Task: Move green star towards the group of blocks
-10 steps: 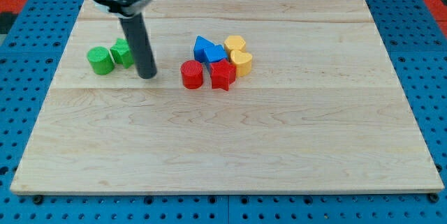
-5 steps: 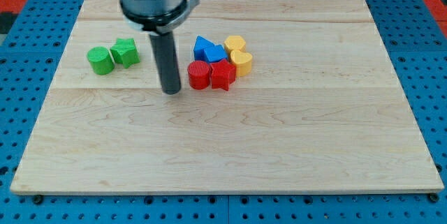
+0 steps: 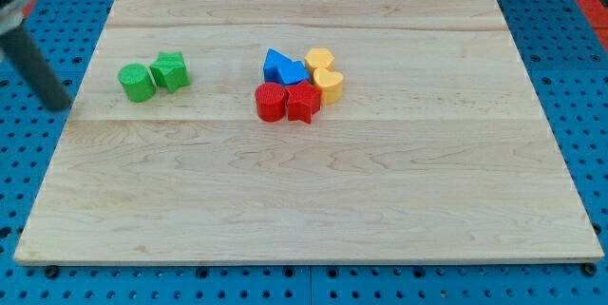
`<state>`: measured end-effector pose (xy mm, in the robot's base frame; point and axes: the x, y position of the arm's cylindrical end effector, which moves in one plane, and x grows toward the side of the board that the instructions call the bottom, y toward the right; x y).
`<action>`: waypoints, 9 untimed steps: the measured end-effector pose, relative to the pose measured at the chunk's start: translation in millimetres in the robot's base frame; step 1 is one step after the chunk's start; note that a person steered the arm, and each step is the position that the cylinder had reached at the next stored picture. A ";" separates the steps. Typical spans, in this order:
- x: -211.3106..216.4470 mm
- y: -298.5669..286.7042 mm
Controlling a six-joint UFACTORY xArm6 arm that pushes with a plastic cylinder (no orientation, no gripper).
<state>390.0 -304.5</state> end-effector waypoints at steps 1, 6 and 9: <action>-15.5 26.6; -15.9 169.1; -41.0 40.8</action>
